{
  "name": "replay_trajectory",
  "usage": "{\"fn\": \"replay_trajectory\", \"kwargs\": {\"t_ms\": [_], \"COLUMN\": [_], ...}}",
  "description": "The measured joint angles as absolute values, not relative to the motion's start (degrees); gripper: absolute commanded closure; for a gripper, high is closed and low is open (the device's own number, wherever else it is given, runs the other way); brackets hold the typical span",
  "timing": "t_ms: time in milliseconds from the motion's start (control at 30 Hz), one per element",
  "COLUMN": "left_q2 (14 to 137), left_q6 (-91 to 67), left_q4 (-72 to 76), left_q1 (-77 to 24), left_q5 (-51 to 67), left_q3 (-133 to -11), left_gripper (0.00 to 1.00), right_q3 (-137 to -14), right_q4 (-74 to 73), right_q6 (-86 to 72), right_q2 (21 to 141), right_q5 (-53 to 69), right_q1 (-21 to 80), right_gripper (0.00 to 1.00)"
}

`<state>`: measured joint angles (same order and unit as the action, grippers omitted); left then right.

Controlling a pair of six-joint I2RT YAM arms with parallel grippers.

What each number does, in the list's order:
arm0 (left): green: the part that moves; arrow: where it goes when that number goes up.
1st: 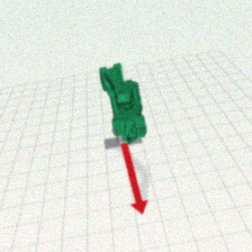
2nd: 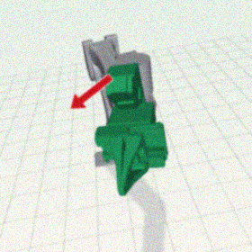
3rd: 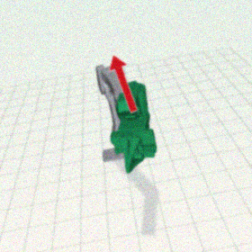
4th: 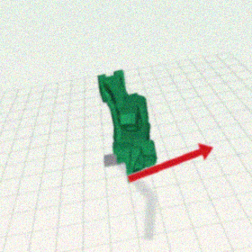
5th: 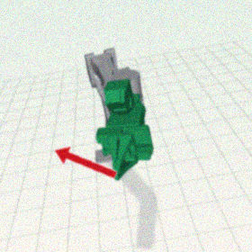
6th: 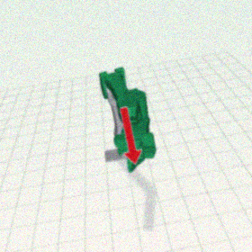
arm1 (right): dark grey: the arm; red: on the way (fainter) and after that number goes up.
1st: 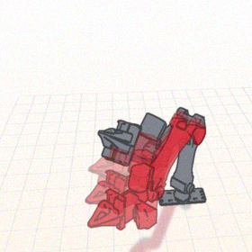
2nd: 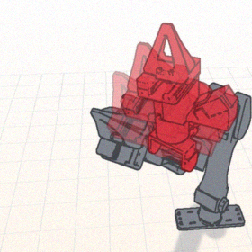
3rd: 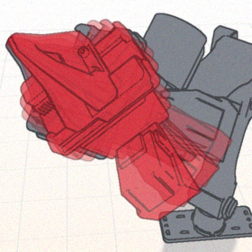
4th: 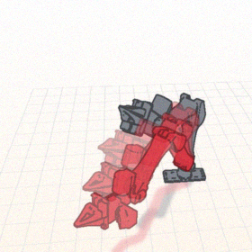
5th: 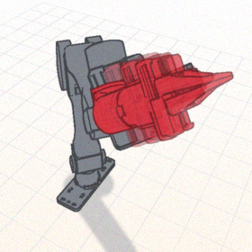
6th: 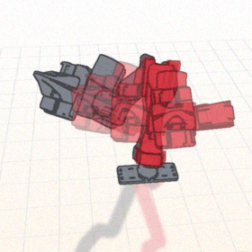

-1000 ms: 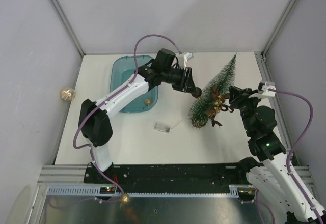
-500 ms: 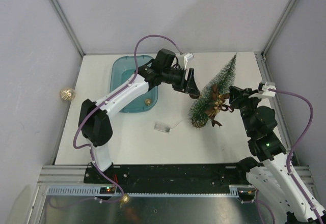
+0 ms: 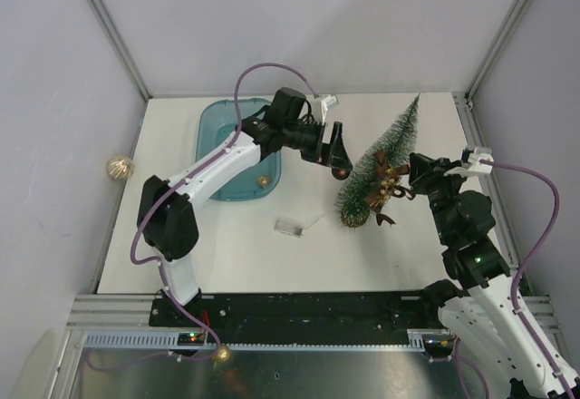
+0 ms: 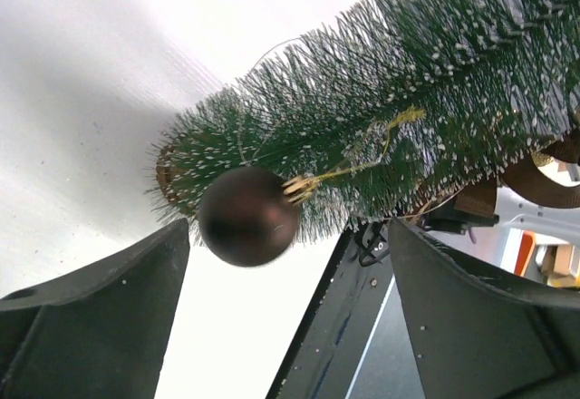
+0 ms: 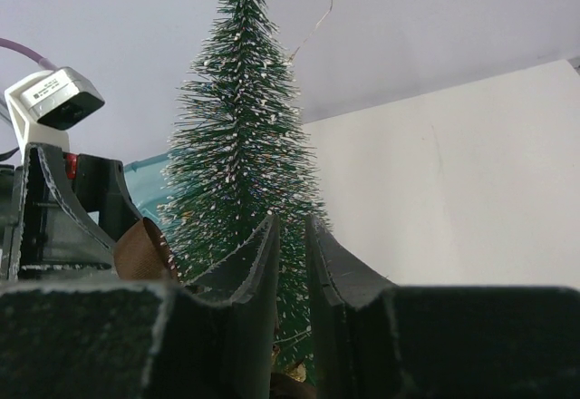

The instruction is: Decorate the small christmas tree

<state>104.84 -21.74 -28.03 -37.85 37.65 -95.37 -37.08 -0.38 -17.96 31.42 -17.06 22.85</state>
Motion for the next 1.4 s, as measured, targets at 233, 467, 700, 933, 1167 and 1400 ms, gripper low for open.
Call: {"fn": "replay_trajectory", "kwargs": {"t_ms": [233, 467, 700, 933, 1167, 1400], "left_q2": [103.35, 102.02, 101.45, 99.74, 100.22, 108.12], "left_q6": [-21.41, -21.39, -20.4, -14.35, -2.13, 7.9], "left_q4": [-28.03, -28.01, -28.01, -28.53, -29.71, -31.22], "left_q1": [-34.74, -33.91, -32.14, -20.84, -9.56, -9.26], "left_q5": [37.67, 37.76, 37.69, 31.81, 22.85, 22.35], "left_q3": [-95.37, -95.37, -94.41, -88.99, -86.11, -82.85], "left_gripper": [0.0, 0.0, 0.0, 0.0, 0.01, 0.09], "right_q3": [-37.08, -37.08, -37.08, -37.08, -37.08, -37.08], "right_q4": [-0.4, -0.45, -0.54, -0.58, -0.58, -0.58], "right_q6": [-17.96, -17.96, -17.93, -17.74, -17.52, -17.54], "right_q2": [31.16, 30.79, 30.39, 29.67, 29.43, 29.32], "right_q5": [-17.08, -17.1, -17.12, -17.12, -17.12, -17.12], "right_q1": [22.85, 22.85, 22.85, 22.85, 22.85, 22.85], "right_gripper": [0.78, 0.78, 0.78, 0.78, 0.78, 0.78]}}
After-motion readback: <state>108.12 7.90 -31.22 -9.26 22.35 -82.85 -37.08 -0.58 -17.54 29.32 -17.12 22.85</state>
